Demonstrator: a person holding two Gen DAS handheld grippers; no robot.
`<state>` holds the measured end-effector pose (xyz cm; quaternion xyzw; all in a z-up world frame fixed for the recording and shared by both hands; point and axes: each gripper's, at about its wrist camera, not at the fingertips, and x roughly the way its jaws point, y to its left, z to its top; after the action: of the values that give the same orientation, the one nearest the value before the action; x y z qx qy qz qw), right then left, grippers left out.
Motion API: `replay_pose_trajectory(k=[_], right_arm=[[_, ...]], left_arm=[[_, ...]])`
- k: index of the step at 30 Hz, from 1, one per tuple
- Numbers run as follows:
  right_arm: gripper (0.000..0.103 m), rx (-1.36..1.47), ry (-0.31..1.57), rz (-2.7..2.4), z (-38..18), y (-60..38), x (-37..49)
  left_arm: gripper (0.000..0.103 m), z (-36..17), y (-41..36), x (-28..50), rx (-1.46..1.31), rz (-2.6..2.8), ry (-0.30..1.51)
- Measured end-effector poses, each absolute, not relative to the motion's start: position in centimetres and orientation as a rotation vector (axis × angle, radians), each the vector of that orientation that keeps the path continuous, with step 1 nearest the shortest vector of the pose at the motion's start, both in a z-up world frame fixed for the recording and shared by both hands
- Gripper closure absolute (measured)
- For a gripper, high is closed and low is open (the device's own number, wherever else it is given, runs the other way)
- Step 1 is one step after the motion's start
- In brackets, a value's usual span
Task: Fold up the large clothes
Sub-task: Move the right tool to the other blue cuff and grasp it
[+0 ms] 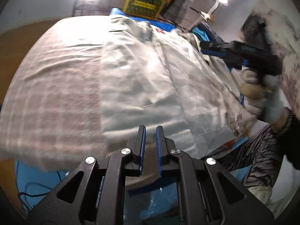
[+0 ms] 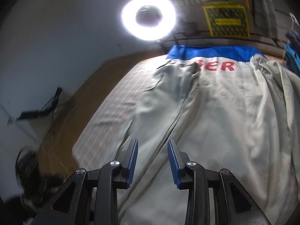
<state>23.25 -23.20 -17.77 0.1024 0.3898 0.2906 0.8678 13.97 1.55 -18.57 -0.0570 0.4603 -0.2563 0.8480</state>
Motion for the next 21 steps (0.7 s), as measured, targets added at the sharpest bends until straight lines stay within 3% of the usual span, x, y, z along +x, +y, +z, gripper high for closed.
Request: replay_pose_trajectory(k=[4, 10, 16, 21], right_arm=[[0.056, 0.149, 0.761, 0.583, -17.0, -24.4, 19.3], [0.054, 0.169, 0.728, 0.534, -16.7, -27.4, 18.0], [0.033, 0.234, 0.689, 0.442, -17.2, -32.0, 17.6], [0.027, 0.294, 0.657, 0.34, -17.9, -36.6, 17.0]], left_arm=[[0.095, -19.6, -1.8, 15.2, -0.078, -0.586, 0.997], [0.095, -22.6, -4.5, 15.0, 0.028, -0.589, 1.043], [0.095, -21.1, -4.9, 15.0, 0.013, -0.584, 1.044], [0.094, -17.5, -7.5, 14.4, 0.038, -0.642, 0.929]])
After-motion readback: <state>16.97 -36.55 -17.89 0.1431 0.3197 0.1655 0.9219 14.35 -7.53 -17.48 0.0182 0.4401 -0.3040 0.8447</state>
